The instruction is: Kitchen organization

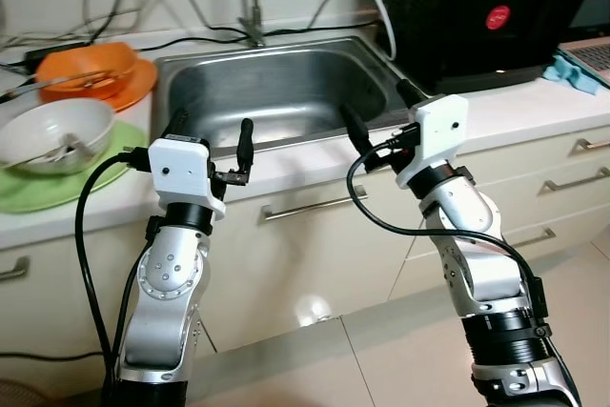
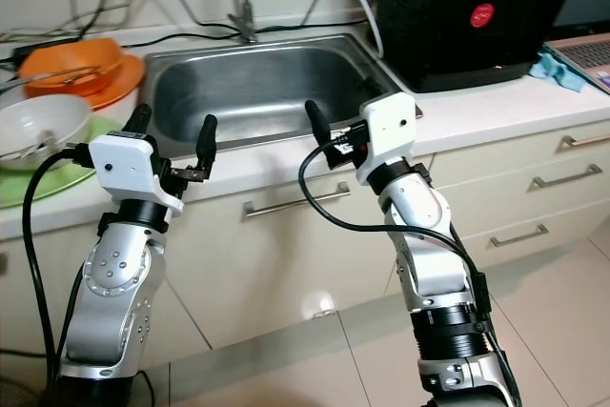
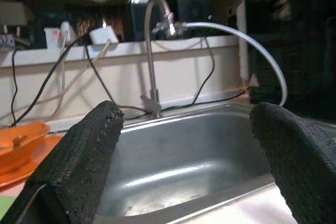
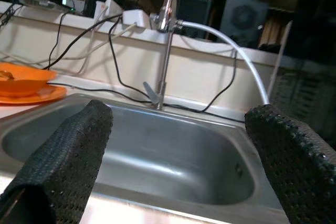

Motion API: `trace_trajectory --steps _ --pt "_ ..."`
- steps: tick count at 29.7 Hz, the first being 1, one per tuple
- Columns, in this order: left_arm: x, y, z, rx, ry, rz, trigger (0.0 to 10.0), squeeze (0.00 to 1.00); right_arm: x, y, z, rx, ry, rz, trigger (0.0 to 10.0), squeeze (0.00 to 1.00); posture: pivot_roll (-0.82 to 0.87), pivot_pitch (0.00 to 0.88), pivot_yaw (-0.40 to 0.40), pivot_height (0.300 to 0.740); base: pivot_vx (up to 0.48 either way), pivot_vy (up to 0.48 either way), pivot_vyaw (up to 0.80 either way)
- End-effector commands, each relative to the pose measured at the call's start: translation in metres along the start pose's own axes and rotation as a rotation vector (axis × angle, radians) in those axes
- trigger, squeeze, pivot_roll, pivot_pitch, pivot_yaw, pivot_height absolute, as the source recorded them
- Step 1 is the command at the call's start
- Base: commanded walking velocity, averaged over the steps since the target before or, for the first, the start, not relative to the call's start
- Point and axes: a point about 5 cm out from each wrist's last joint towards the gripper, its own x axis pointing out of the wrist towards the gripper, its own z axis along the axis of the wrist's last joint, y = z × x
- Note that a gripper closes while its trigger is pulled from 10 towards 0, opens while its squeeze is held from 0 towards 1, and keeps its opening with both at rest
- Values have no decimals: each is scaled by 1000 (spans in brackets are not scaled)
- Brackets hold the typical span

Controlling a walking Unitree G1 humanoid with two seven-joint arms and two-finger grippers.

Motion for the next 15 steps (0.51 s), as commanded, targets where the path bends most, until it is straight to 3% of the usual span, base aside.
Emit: trace_trajectory --steps 1,15 --pt "0 2 3 5 -10 5 10000 0 2 4 3 0 -13 15 10000 0 -61 0 26 740 480 0 0" --pt "-1 2 1 13 -4 9 10000 0 2 7 0 -4 -1 31 10000 0 -59 0 20 740 473 0 0"
